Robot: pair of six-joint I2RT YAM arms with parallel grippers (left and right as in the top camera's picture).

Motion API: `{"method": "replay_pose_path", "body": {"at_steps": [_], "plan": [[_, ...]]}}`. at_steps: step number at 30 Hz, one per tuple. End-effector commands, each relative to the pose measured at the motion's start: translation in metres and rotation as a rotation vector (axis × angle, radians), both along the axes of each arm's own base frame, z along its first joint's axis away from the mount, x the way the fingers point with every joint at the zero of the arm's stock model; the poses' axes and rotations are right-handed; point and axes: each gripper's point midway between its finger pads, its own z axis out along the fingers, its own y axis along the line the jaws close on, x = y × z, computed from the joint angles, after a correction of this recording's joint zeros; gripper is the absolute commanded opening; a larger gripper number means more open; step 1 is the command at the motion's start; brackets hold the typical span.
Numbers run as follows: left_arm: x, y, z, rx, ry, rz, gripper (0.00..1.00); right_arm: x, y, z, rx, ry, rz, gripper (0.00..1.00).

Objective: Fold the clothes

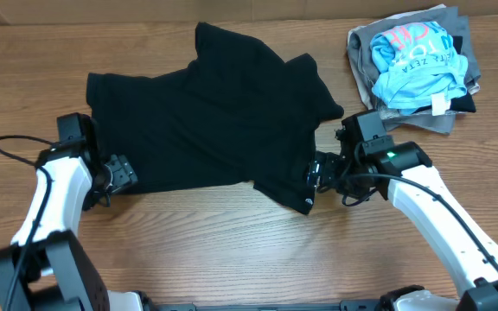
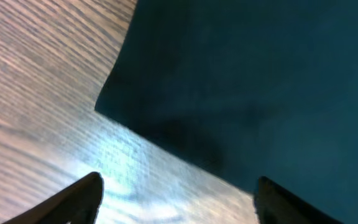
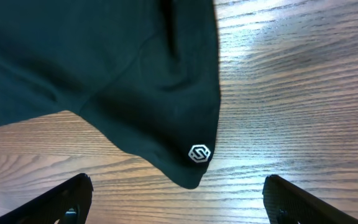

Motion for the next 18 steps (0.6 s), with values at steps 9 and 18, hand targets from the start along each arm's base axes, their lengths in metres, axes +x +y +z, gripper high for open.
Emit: {"method": "replay_pose_path", "body": {"at_steps": [9, 18], "plan": [[0.005, 0.011, -0.049, 0.017, 0.067, 0.09, 0.49, 0.002, 0.001, -0.001, -0.005, -0.012, -0.002, 0.91], [0.014, 0.019, -0.025, 0.05, 0.076, 0.054, 0.04, 0.002, 0.001, -0.001, -0.004, -0.012, -0.002, 0.91]]}}
